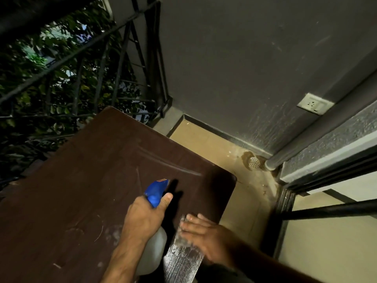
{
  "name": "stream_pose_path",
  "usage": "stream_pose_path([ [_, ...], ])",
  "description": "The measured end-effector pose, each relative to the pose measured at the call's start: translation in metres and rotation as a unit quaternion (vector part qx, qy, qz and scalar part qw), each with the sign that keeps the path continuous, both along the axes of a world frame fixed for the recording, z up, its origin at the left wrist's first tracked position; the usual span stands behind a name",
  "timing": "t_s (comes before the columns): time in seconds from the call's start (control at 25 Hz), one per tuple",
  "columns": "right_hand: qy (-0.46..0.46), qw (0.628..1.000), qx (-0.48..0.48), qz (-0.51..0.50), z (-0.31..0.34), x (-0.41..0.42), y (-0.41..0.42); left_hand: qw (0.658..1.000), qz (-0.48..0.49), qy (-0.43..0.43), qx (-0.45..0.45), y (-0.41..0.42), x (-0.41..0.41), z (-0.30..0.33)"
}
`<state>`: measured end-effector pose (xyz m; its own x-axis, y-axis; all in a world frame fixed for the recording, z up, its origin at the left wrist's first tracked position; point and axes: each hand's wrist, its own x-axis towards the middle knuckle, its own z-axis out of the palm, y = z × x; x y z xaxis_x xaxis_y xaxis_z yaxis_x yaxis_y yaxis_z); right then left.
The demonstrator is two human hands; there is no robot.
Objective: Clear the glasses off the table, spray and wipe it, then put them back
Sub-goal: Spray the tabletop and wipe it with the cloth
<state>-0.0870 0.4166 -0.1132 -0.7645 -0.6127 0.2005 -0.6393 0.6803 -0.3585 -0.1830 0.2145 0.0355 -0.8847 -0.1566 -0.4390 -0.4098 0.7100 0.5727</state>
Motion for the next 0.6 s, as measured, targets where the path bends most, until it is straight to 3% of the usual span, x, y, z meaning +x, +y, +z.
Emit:
stream_pose_path([
  [0.08, -0.011, 0.999, 0.031, -0.042, -0.003, -0.038, 0.016, 1.0, 0.001, -0.003, -0.009, -0.004, -0.002, -0.001],
  [0.2, -0.033, 0.963, -0.146, -0.224, 0.012, -0.099, 0.044, 1.0, 0.017, 0.002, -0.014, -0.008, -0.004, 0.0],
  [0.24, 0.009, 0.966, -0.125, -0.226, 0.023, -0.11, 0.047, 1.0, 0.02, 0.003, -0.014, -0.008, -0.005, 0.001],
  [0.32, 0.014, 0.968, -0.15, -0.199, 0.032, -0.12, 0.039, 1.0, 0.026, 0.005, -0.011, -0.008, -0.007, 0.001],
  [0.4, 0.027, 0.975, -0.089, -0.202, 0.031, -0.102, 0.023, 0.999, 0.034, 0.007, -0.006, -0.007, -0.01, 0.001],
  [0.48, 0.0, 0.993, -0.027, -0.114, 0.016, -0.068, 0.003, 0.999, 0.04, 0.01, 0.001, -0.005, -0.015, 0.0],
  [0.6, -0.054, 0.996, -0.013, 0.064, 0.011, -0.042, -0.019, 0.999, 0.042, 0.013, 0.005, -0.003, -0.024, -0.004],
])
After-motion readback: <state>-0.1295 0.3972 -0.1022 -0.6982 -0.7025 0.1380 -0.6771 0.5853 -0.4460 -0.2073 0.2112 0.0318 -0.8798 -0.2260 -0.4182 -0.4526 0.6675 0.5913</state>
